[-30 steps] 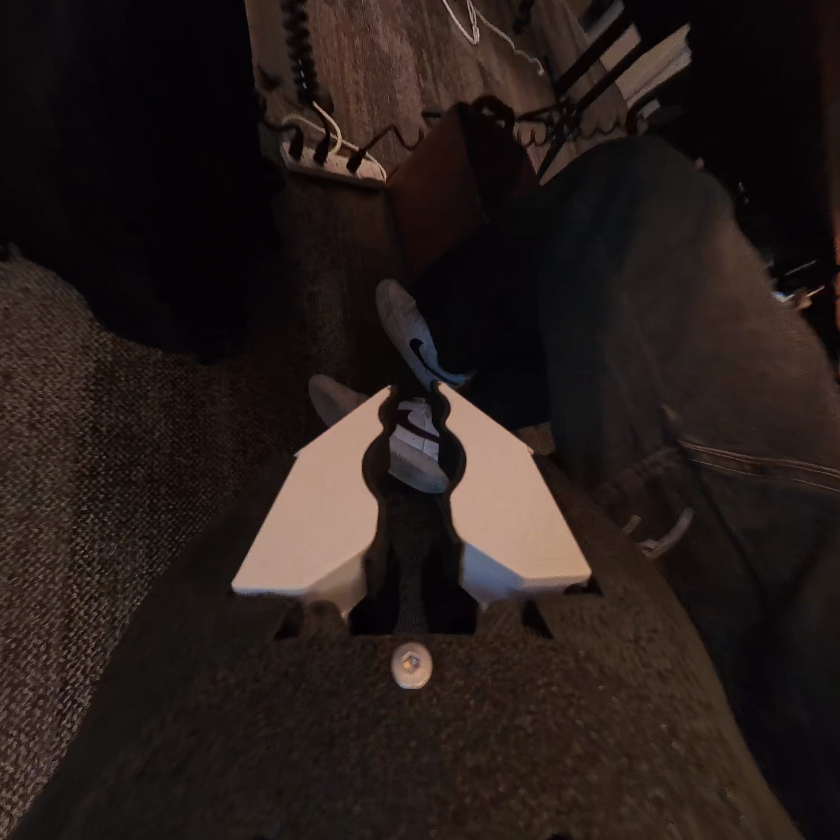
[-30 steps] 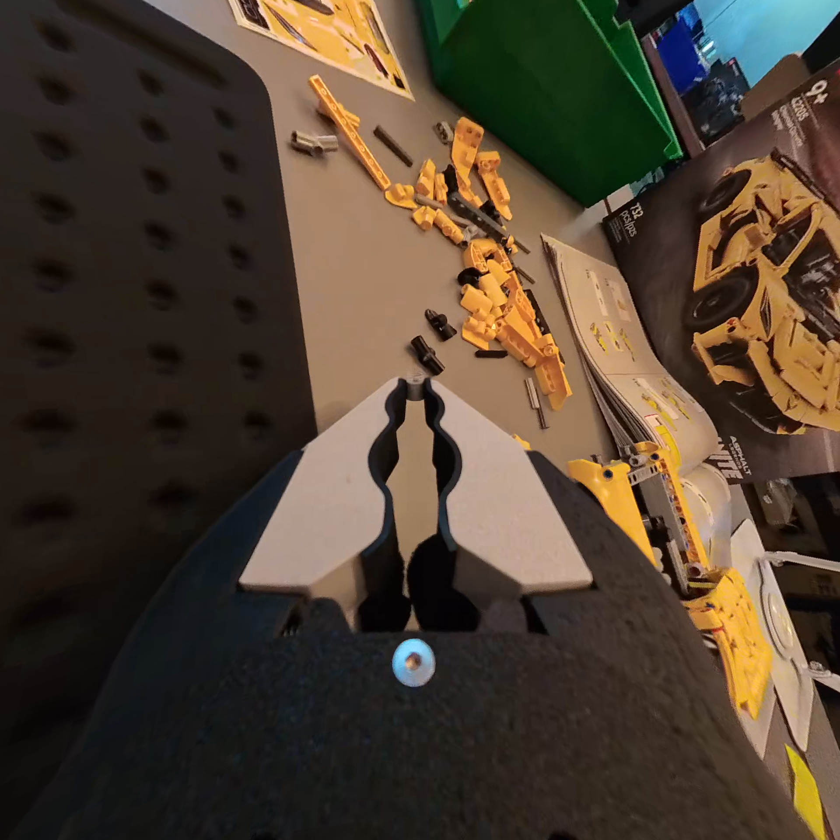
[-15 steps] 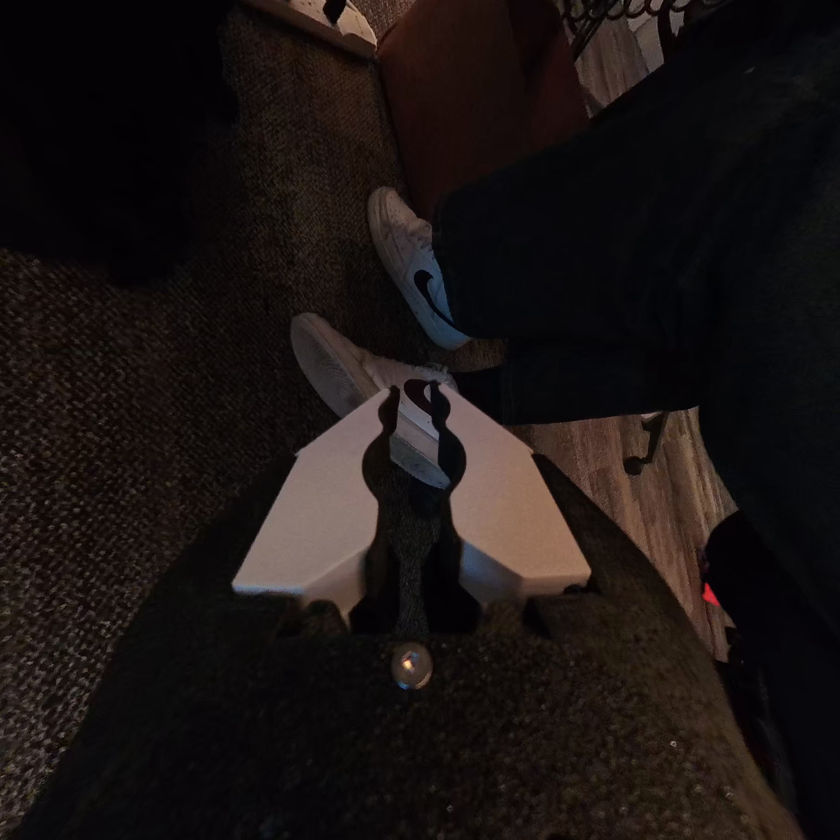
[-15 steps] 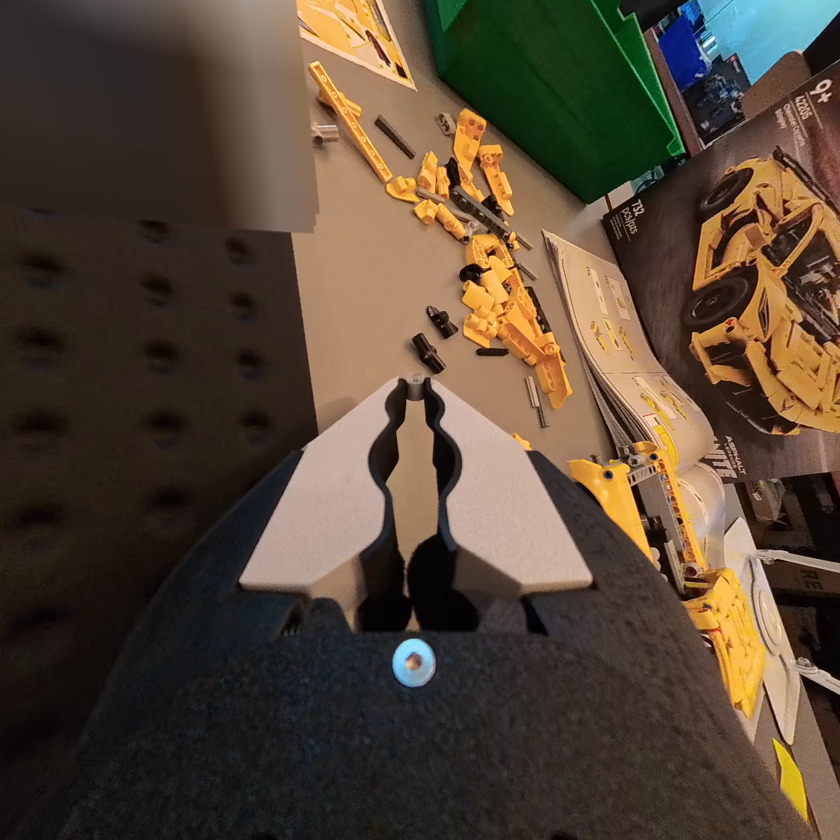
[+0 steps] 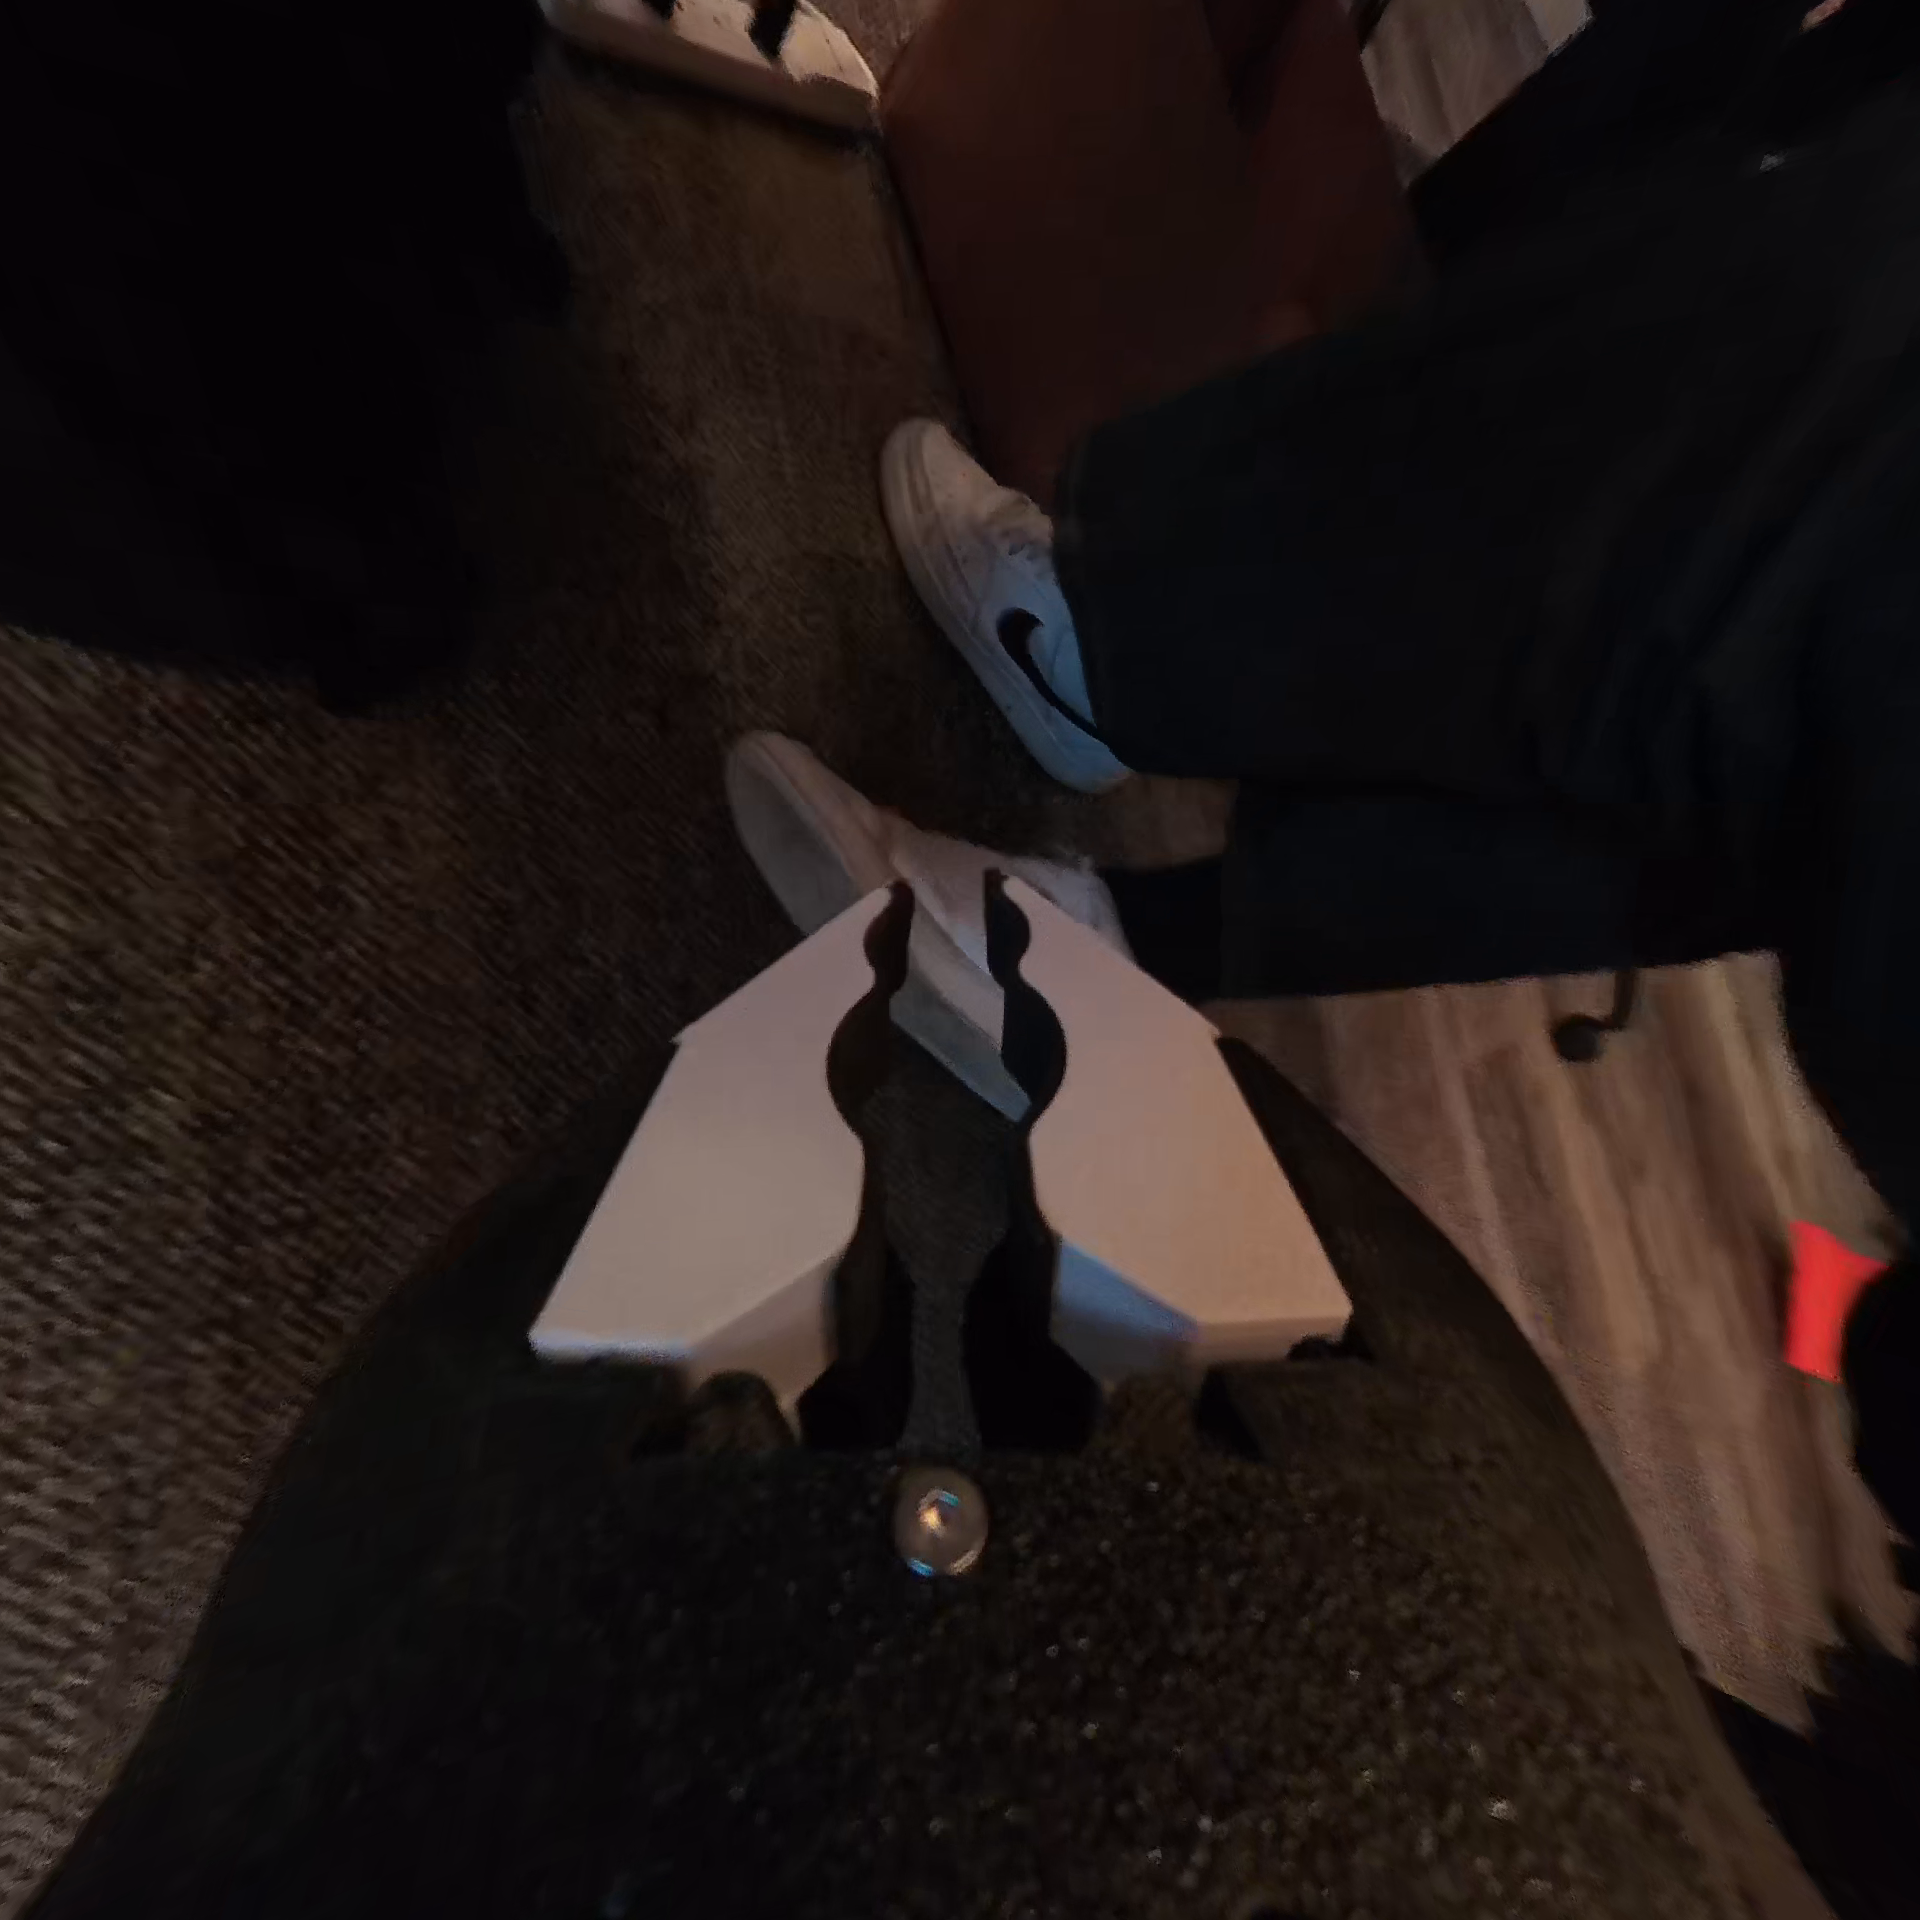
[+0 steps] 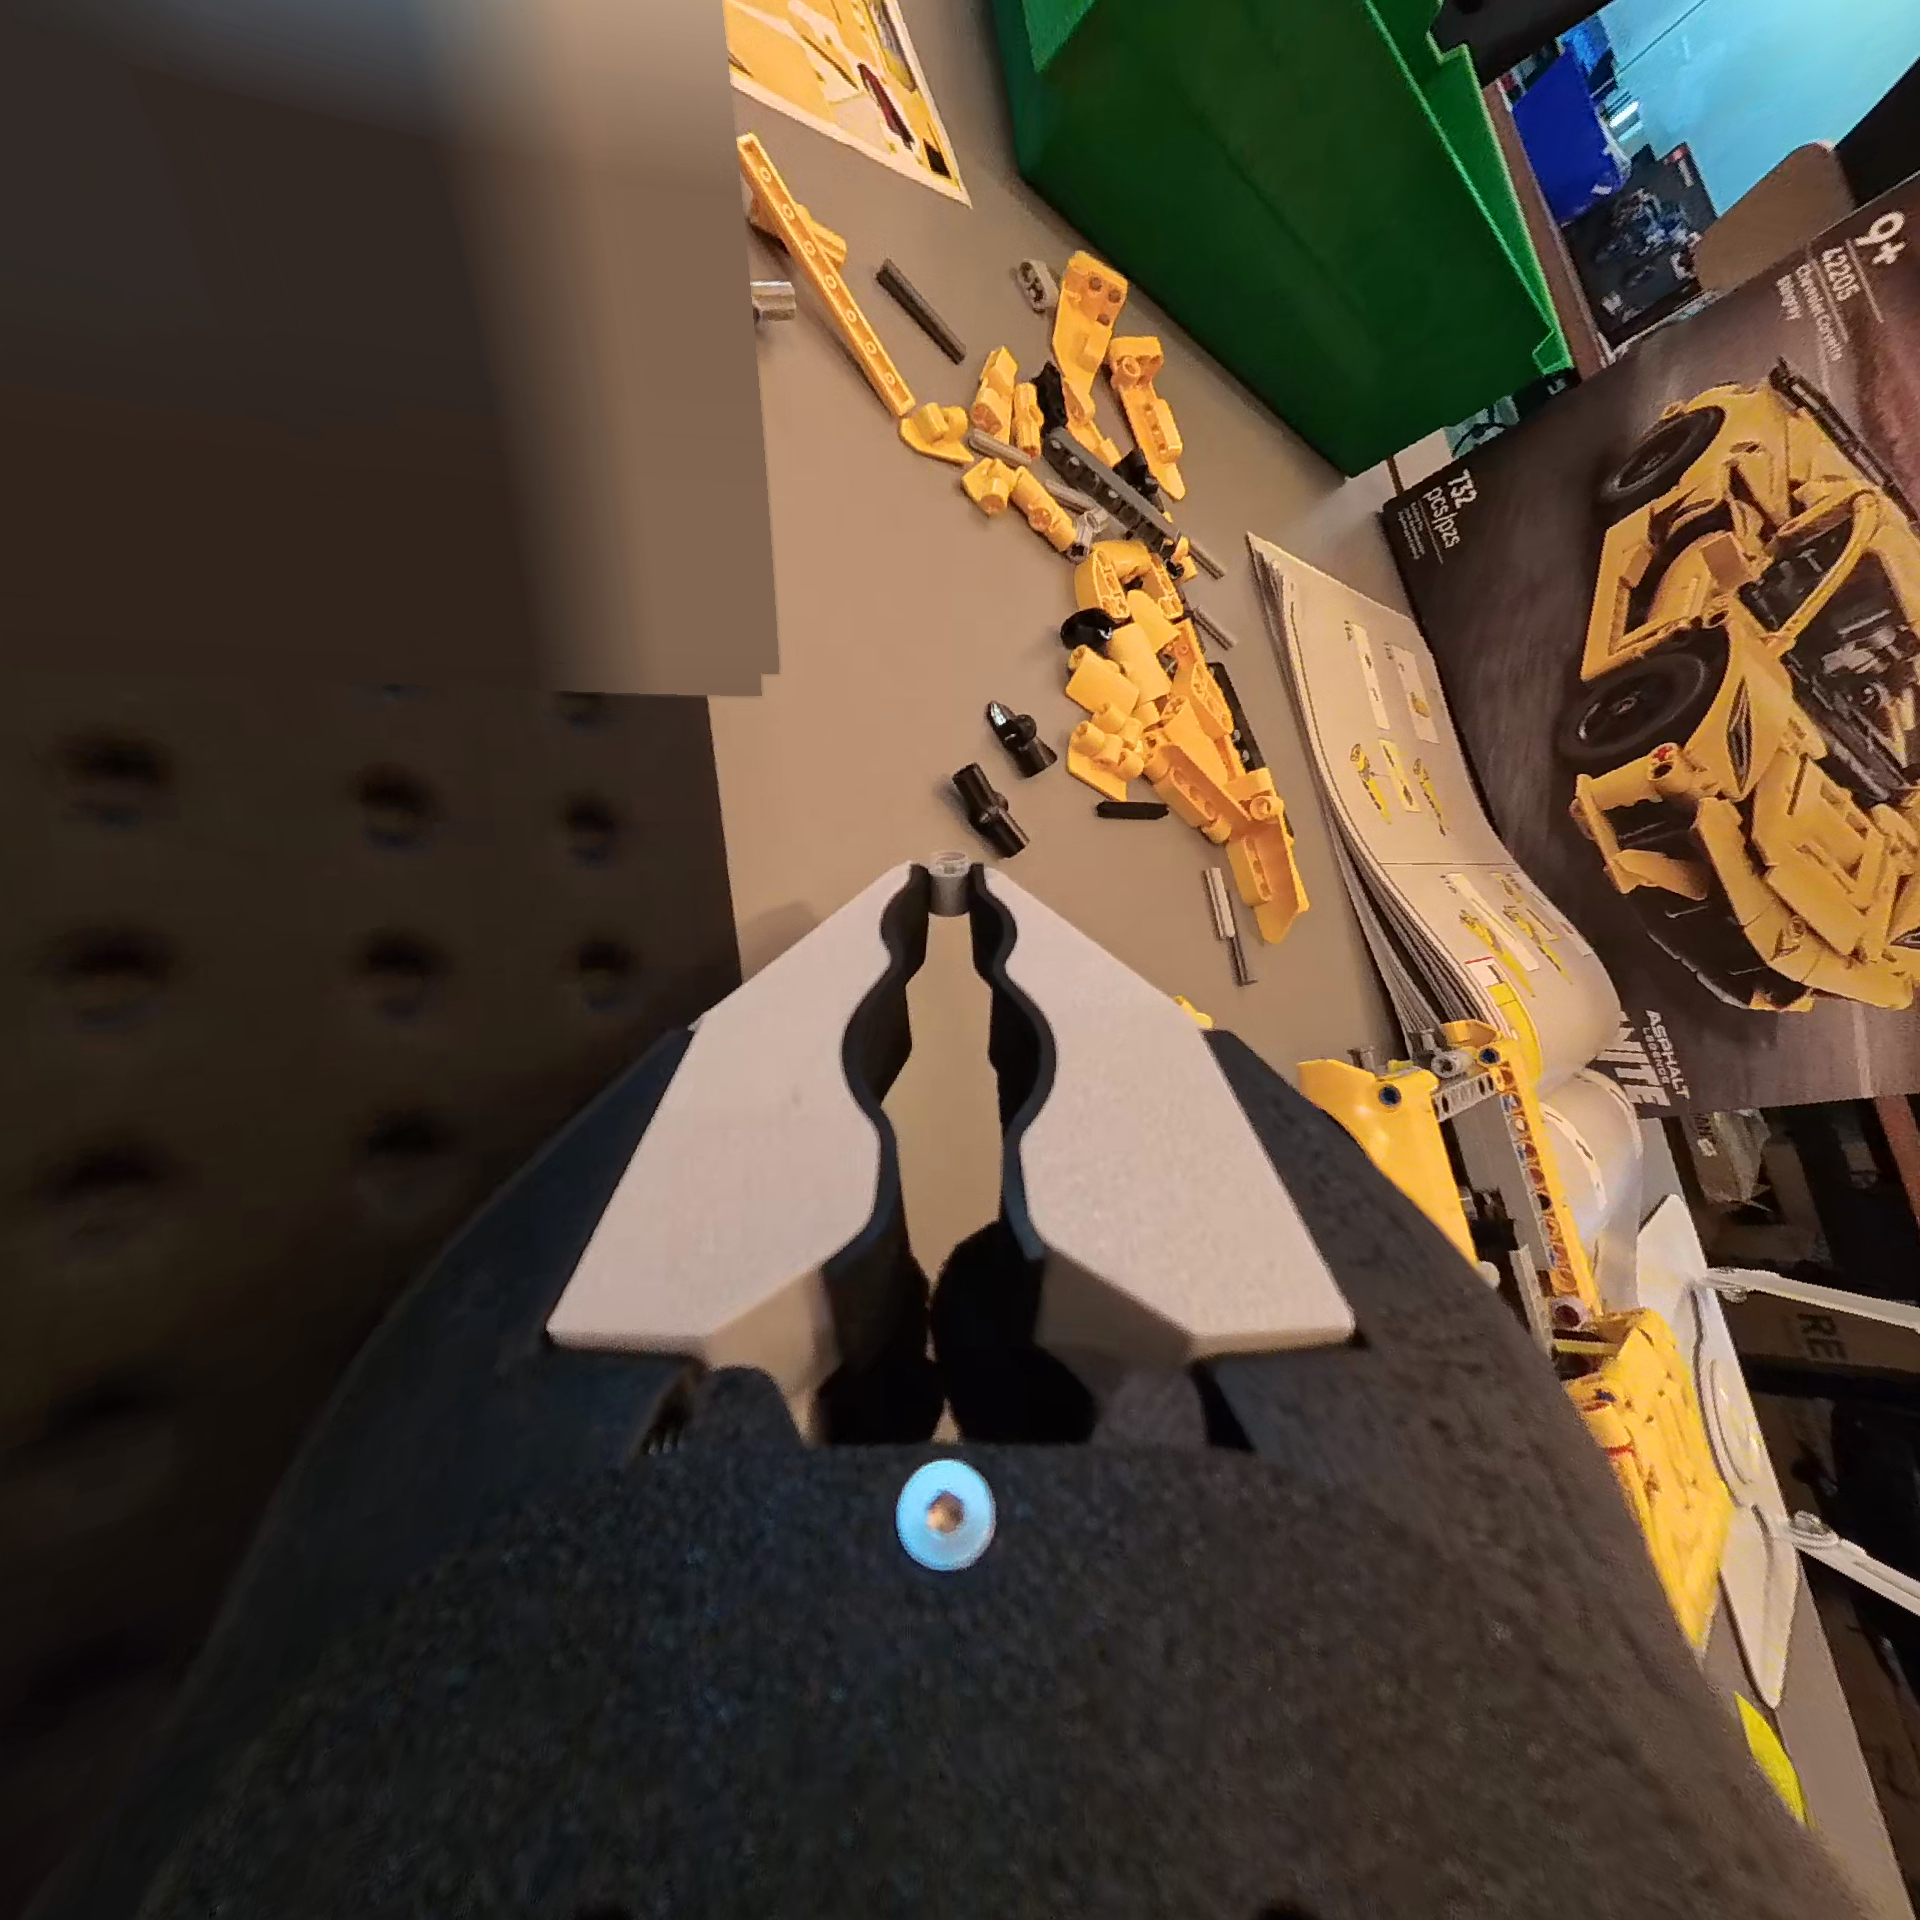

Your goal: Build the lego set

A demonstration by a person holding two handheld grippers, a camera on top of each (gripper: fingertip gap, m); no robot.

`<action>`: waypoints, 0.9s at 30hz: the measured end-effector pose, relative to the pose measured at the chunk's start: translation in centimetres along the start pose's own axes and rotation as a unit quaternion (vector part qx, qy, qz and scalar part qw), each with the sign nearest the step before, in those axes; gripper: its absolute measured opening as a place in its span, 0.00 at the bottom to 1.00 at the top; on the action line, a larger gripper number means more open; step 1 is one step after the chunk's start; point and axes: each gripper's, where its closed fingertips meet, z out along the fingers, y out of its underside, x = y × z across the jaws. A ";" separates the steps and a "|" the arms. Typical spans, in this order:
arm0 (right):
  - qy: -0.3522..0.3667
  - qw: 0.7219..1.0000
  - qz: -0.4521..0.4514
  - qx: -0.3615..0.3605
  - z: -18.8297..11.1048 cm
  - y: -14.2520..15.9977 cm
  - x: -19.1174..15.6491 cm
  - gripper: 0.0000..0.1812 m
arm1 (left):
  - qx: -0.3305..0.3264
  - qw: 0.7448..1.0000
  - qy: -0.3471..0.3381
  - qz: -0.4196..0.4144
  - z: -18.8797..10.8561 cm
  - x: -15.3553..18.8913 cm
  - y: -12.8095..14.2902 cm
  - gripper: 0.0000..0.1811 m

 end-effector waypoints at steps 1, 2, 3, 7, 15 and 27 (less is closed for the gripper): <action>0.000 1.000 0.000 0.001 0.0 0.0 0.0 0.03 | 0.011 1.000 -0.014 0.013 0.0 -0.9 -1.0 0.08; 0.000 1.000 0.001 0.001 0.0 0.0 0.0 0.03 | 0.025 0.999 -0.025 0.019 -0.1 -2.0 -2.3 0.08; 0.000 1.000 0.002 0.000 0.0 0.0 0.0 0.03 | 0.040 0.998 -0.034 0.019 -0.2 -3.2 -3.8 0.08; 0.000 1.000 0.004 0.002 0.0 0.0 0.1 0.03 | 0.093 0.988 -0.109 0.064 -0.8 -9.5 -10.9 0.17; 0.000 1.000 0.003 0.003 0.0 -0.1 0.0 0.03 | 0.113 0.956 -0.210 0.171 2.6 -19.6 -27.3 0.38; -0.012 1.000 0.011 0.006 0.0 0.0 -0.1 0.03 | 0.059 0.940 -0.218 0.256 3.6 -16.1 -25.9 0.04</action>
